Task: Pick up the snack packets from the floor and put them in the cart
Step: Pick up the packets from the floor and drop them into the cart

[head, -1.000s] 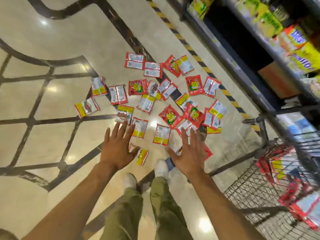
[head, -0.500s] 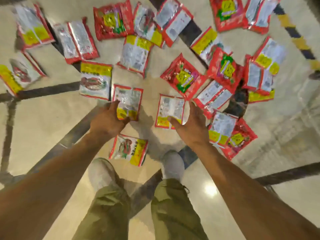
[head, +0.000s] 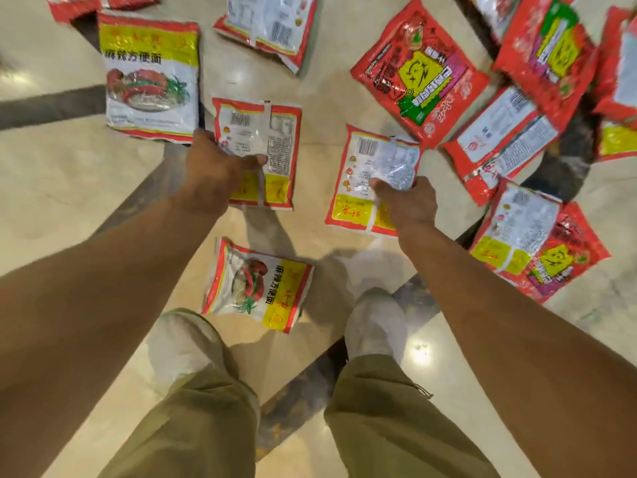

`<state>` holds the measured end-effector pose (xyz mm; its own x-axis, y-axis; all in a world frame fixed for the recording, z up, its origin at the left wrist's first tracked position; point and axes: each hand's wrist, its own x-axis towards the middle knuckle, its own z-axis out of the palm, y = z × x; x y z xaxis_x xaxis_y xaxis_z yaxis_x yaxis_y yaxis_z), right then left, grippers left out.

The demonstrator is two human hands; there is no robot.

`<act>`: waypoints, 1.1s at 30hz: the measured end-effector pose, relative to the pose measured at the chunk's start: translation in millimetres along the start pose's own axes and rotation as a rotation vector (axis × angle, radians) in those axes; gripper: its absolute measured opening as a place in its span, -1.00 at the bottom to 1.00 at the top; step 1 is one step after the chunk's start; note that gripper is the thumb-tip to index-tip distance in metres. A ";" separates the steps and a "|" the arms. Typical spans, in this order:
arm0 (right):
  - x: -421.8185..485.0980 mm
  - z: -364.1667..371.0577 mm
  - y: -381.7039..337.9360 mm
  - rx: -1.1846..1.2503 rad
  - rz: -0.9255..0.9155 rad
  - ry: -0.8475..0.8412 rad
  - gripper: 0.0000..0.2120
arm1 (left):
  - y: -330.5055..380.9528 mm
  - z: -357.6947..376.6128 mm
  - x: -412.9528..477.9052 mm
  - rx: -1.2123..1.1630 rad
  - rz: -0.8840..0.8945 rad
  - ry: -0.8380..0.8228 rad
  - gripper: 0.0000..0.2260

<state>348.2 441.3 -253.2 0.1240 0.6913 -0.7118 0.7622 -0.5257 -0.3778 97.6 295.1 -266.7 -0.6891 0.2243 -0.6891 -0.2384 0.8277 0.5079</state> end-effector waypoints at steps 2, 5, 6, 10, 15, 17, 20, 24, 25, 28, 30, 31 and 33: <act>-1.9 1.7 1.1 0.052 0.021 -0.046 -0.61 | 2.4 -3.3 -4.7 -0.076 -0.026 -0.059 -0.55; -16.5 -3.6 -2.7 0.140 0.035 -0.107 -0.87 | 7.6 -13.2 -21.0 -0.201 -0.063 -0.175 -0.65; -23.3 -7.2 -6.2 0.175 0.040 -0.127 -0.85 | 8.9 -18.8 -28.4 -0.243 -0.064 -0.217 -0.61; -58.6 -28.4 -22.6 0.293 0.047 -0.247 -0.77 | 21.6 -49.6 -63.6 -0.271 -0.074 -0.314 -0.58; -126.3 -86.0 -55.7 0.340 0.025 -0.341 -0.74 | 67.0 -106.8 -130.9 -0.315 -0.053 -0.311 -0.62; -158.2 -119.3 -71.3 0.378 0.025 -0.379 -0.74 | 92.5 -133.8 -160.2 -0.348 -0.035 -0.301 -0.59; -211.9 -178.1 -102.7 0.450 0.023 -0.430 -0.72 | 145.2 -180.6 -213.7 -0.408 -0.019 -0.338 -0.51; -286.4 -266.8 -154.2 0.489 -0.014 -0.479 -0.59 | 228.9 -244.2 -299.8 -0.452 0.004 -0.371 -0.45; -306.3 -291.0 -167.5 0.507 -0.032 -0.491 -0.56 | 252.0 -259.4 -327.2 -0.452 0.015 -0.371 -0.45; -363.5 -361.6 -204.7 0.545 -0.048 -0.488 -0.47 | 316.9 -303.5 -411.2 -0.443 0.045 -0.384 -0.60; -403.9 -410.5 -228.7 0.577 -0.068 -0.478 -0.40 | 354.0 -331.1 -466.1 -0.468 0.044 -0.411 -0.60; -420.7 -432.5 -237.7 0.598 -0.083 -0.456 -0.34 | 371.7 -344.6 -491.7 -0.470 0.059 -0.416 -0.57; -448.1 -474.3 -249.5 0.634 -0.139 -0.452 -0.26 | 402.4 -368.9 -539.8 -0.459 0.109 -0.417 -0.51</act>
<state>403.9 497.8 440.9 -0.3199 0.5742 -0.7536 0.2278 -0.7255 -0.6495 121.3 317.3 500.3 -0.4229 0.5535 -0.7175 -0.5151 0.5046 0.6929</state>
